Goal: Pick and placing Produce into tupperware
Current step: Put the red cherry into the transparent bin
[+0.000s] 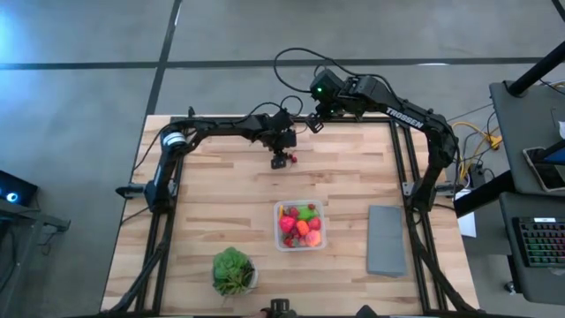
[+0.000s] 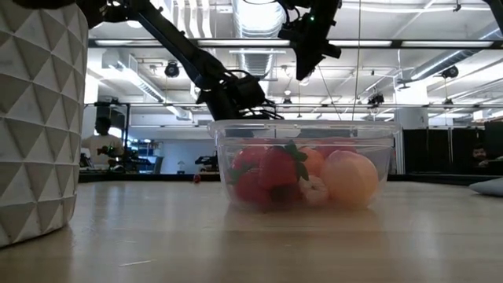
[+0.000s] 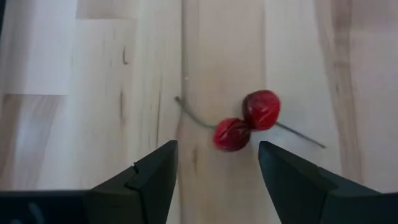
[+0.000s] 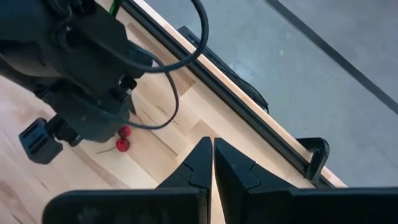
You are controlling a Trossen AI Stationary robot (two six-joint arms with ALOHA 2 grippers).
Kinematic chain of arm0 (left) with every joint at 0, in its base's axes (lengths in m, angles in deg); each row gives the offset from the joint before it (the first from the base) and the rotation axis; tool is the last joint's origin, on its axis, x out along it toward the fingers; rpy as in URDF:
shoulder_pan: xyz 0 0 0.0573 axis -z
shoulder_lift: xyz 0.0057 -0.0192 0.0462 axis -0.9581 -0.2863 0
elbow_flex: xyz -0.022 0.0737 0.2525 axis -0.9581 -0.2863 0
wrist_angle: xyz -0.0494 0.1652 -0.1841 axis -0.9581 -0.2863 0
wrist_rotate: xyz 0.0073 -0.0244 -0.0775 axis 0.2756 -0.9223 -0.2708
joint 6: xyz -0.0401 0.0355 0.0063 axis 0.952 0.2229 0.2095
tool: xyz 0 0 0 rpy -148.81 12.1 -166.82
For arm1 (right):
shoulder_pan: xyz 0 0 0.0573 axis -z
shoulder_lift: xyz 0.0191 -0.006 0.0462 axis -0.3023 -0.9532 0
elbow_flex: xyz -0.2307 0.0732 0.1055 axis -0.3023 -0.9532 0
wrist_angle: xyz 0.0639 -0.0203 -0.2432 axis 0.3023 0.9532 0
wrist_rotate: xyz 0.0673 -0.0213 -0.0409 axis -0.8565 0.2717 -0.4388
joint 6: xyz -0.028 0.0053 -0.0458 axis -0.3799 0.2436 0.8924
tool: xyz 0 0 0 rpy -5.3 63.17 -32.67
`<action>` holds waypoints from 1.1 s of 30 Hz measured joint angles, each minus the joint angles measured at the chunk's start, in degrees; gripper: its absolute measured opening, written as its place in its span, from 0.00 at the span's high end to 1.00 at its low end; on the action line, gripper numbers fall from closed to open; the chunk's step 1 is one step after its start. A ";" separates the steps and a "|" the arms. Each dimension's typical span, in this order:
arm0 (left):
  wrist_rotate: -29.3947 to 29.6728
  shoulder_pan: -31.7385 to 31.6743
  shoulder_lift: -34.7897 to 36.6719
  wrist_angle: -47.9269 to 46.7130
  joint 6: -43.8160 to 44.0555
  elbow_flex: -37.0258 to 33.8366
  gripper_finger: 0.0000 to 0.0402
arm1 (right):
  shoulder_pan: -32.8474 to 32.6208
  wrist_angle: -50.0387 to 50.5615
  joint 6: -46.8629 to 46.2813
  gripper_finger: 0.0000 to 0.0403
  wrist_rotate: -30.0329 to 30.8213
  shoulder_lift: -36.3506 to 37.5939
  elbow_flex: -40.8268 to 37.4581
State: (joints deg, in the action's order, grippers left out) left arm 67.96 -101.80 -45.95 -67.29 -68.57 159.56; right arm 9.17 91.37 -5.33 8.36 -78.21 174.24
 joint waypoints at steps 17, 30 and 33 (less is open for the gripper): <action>-0.29 0.17 0.55 -9.99 4.58 2.27 0.49 | 0.02 0.02 -0.99 0.98 0.04 0.00 0.00; -3.82 0.25 0.97 -7.53 39.48 2.51 0.95 | 0.00 2.00 -2.00 0.98 0.08 1.10 -0.09; -3.51 0.35 0.77 -4.44 47.52 1.99 0.98 | -0.02 2.21 -2.79 0.98 0.79 2.84 -0.09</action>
State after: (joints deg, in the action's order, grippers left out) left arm 64.44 -101.46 -45.18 -71.72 -21.06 161.54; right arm 9.15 93.58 -8.12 9.15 -75.37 174.15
